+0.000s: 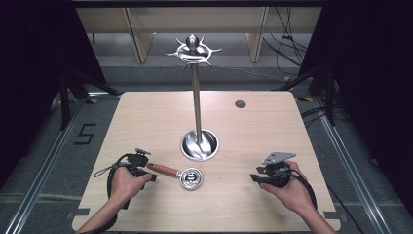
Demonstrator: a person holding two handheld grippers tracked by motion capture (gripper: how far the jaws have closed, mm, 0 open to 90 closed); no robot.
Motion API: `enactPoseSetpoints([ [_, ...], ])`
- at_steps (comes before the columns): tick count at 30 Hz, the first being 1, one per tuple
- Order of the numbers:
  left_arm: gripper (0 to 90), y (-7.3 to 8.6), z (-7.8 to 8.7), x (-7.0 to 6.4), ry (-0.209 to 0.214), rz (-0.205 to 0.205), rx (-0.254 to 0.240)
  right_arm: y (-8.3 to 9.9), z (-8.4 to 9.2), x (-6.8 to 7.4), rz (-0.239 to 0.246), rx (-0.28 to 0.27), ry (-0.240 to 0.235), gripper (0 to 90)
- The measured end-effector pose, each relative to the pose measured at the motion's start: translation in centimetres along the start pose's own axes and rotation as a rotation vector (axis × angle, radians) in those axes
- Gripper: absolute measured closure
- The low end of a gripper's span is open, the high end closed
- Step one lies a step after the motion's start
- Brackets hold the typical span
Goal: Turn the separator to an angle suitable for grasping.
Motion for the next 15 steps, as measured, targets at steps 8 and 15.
enactPoseSetpoints([
  [8,89.4,-0.69,-0.47,0.27,-0.011,0.014,0.019,0.04,0.15,-0.03,-0.006,0.006,0.001,60.3],
  [15,89.4,-1.01,-0.64,0.5,0.002,0.009,0.042,-0.01,0.11,-0.14,-0.001,-0.024,0.011,60.3],
])
Point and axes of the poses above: each handheld gripper's, and its own axes: z roughly backward along the jaws, y roughly out of its underside, x roughly to its left, the point moved 3 cm from there along -z, roughly forward along the jaws, and after that the axes turned 12 degrees about x, right-handed, at the moved point
